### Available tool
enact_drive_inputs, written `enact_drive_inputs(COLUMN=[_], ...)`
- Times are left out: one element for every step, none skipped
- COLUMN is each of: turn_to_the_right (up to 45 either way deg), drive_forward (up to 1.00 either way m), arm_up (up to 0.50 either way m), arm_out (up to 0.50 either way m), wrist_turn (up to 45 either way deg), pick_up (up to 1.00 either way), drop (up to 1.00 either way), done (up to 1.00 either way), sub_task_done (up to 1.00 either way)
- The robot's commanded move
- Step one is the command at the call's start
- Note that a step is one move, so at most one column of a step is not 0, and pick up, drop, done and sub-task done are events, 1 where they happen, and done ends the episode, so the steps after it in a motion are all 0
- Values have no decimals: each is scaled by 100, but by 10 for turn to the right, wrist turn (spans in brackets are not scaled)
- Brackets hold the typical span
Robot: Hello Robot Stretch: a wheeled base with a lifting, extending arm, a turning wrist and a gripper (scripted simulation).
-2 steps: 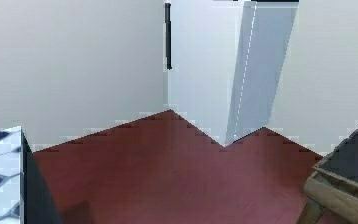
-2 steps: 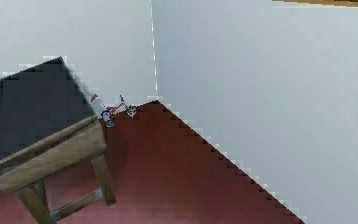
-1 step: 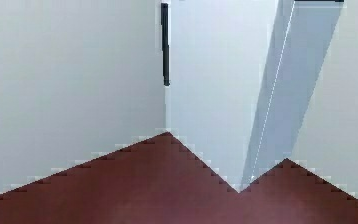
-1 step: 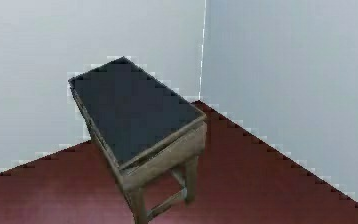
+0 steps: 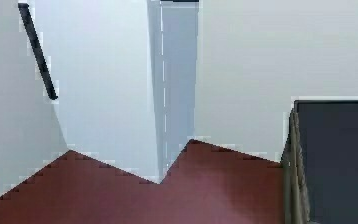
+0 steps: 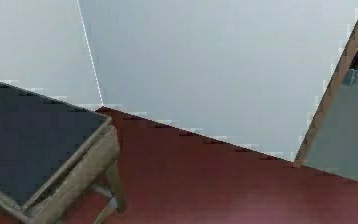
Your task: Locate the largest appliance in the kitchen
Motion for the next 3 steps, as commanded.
enact_drive_inputs(turn_to_the_right=[0, -180, 0], drive_forward=[60, 0, 0], arm_up=[0, 0, 0], arm_out=[0, 0, 0], wrist_turn=[0, 0, 0], pick_up=[0, 0, 0], drop=[0, 0, 0], done=[0, 0, 100], sub_task_done=[0, 0, 0])
